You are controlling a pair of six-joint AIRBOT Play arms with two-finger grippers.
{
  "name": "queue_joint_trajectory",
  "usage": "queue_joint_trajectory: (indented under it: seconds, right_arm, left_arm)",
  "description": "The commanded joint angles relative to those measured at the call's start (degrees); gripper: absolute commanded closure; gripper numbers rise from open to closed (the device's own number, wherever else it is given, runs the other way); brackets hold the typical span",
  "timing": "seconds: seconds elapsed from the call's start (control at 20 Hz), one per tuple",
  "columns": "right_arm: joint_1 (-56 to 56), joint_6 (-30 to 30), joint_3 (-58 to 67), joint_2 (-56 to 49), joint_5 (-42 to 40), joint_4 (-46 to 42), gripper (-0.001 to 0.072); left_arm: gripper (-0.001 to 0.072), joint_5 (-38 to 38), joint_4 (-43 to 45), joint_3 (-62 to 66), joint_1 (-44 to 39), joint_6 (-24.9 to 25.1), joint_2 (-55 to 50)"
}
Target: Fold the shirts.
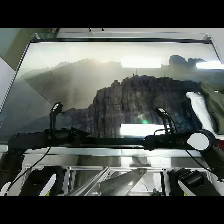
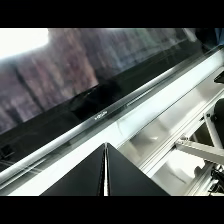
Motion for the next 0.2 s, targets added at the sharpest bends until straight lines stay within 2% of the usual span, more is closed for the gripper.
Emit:
queue_joint_trajectory:
  seconds: [0.0,0.15]
  right_arm:
    - [0.15,0.09,-0.24,0.13,-0.04,0.74,0.0691]
    - [0.15,0.09,-0.24,0.13,-0.04,0.74,0.0691]
  left_arm:
    - [0.0695,0.02,0.02,-0.22,-0.15,-0.28,0.28]
    - [0.0695,0.17,0.04,-0.22,-0.13,-0.24,0.28]
